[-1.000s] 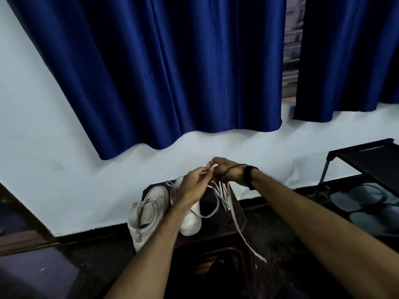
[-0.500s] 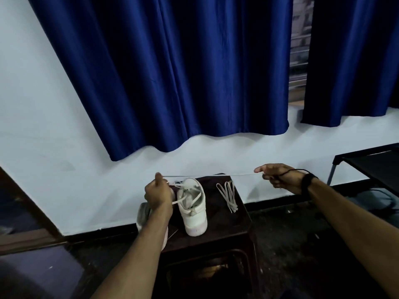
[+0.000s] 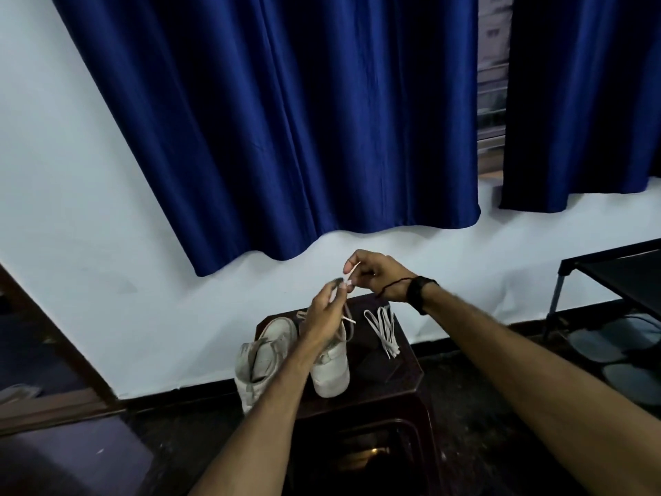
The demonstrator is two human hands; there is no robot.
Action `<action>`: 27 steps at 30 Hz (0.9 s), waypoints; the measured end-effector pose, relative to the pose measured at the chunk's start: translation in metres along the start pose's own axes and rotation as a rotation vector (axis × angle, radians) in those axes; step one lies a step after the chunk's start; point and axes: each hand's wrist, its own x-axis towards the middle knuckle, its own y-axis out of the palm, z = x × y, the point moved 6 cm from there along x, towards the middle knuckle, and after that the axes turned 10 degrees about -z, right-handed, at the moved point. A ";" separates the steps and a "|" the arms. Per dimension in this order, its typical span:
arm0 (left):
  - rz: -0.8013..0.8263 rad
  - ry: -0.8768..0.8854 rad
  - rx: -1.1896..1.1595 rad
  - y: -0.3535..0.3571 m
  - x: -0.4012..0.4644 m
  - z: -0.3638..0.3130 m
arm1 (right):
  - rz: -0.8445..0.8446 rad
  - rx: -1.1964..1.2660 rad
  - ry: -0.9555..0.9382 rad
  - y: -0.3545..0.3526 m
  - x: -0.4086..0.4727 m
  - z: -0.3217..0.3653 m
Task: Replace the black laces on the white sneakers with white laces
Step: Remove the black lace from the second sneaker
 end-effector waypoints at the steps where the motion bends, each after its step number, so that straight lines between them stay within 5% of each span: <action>1: 0.064 -0.032 -0.036 0.001 -0.002 0.003 | -0.050 0.016 -0.005 0.000 0.001 0.004; 3: 0.082 -0.061 -0.064 -0.004 -0.008 -0.001 | -0.110 0.061 0.009 -0.001 0.002 0.003; 6: -0.103 -0.146 -0.100 -0.028 -0.002 0.007 | -0.120 0.061 0.075 -0.007 -0.001 -0.011; 8: -0.143 -0.177 -0.031 -0.041 0.007 0.021 | -0.050 0.257 0.109 -0.008 -0.004 -0.025; 13: 0.020 -0.212 0.045 -0.030 0.004 0.044 | 0.047 0.674 0.149 0.001 -0.012 -0.046; 15: 0.045 -0.146 0.003 -0.023 0.000 0.040 | 0.066 0.667 0.181 0.011 -0.012 -0.048; 20: -0.033 -0.071 0.030 -0.020 -0.003 0.041 | 0.011 0.196 0.449 0.048 -0.021 -0.072; 27: 0.130 0.308 0.482 0.003 -0.015 0.029 | -0.044 0.646 0.504 0.087 -0.012 -0.076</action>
